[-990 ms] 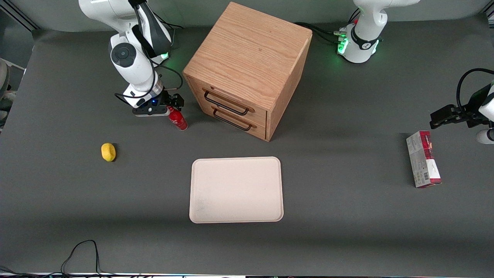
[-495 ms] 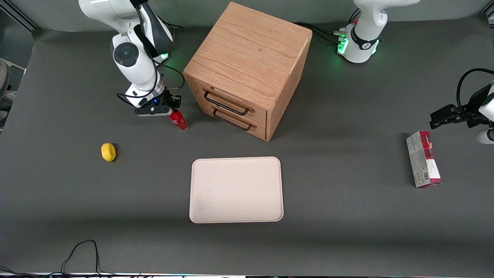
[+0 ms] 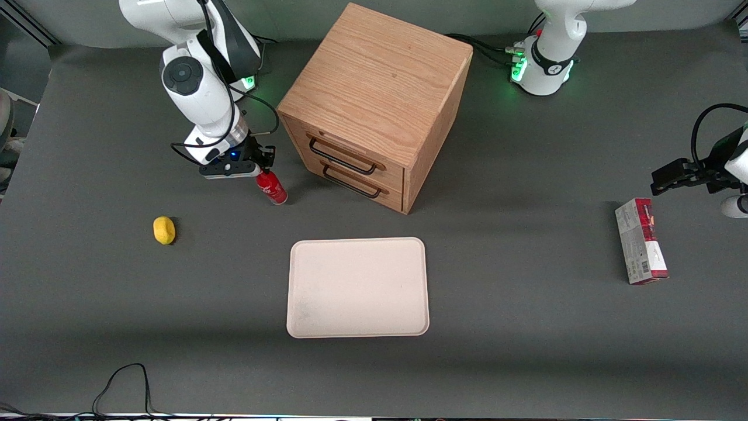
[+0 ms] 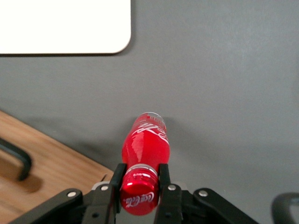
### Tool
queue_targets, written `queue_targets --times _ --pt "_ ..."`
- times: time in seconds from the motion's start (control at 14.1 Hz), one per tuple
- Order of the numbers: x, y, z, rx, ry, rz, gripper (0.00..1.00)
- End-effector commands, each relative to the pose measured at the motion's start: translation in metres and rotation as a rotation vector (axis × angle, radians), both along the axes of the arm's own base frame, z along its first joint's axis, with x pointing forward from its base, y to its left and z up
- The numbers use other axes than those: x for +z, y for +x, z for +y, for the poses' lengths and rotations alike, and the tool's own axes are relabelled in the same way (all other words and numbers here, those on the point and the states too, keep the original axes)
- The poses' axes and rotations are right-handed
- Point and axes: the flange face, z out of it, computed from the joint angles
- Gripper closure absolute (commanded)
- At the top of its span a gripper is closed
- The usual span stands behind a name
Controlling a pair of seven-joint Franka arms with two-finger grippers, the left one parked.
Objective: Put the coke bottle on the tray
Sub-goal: 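Close the right gripper on the bottle's cap end and lift it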
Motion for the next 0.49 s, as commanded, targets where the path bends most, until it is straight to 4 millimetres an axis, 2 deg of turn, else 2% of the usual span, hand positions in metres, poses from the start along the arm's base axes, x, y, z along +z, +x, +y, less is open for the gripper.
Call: queue_targets --times 0.0,0.14,0.42 --pt "0.062 0.039 0.020 0.006 0.019 0.038 0.86" --pt "0.106 0.067 0.026 0.016 0.014 0.058 0.86" --pt "0.175 0.130 0.031 0.044 -0.028 0.070 0.86"
